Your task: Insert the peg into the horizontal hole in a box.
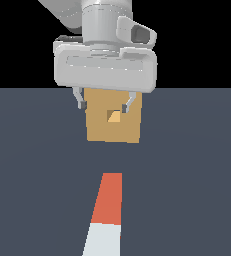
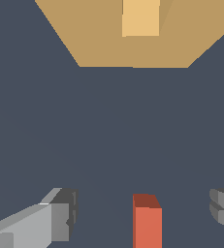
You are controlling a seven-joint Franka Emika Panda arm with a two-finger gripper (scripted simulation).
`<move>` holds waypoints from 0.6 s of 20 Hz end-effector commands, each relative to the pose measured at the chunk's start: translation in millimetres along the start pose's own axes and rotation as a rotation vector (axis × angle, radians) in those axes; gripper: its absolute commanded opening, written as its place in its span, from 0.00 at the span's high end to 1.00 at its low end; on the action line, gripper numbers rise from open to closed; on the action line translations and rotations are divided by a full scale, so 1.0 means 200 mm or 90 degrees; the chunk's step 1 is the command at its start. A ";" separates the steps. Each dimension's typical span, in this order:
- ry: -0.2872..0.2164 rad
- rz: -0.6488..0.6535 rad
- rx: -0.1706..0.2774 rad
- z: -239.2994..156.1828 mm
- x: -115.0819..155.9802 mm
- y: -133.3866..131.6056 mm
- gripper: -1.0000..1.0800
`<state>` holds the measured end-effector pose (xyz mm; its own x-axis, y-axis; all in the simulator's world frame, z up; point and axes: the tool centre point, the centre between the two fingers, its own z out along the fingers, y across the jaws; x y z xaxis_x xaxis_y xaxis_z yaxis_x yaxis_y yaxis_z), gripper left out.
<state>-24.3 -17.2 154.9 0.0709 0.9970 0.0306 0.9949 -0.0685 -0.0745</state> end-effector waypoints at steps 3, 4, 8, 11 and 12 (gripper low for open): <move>0.000 0.000 0.000 0.00 -0.01 0.00 0.04; 0.000 0.000 -0.001 0.01 -0.02 0.00 0.04; -0.002 0.000 -0.004 0.04 -0.11 0.01 0.04; -0.005 0.001 -0.009 0.08 -0.22 0.02 0.04; -0.006 0.001 -0.011 0.10 -0.27 0.02 0.04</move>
<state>-24.3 -56.9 138.6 0.0697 0.9973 0.0239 0.9958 -0.0682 -0.0605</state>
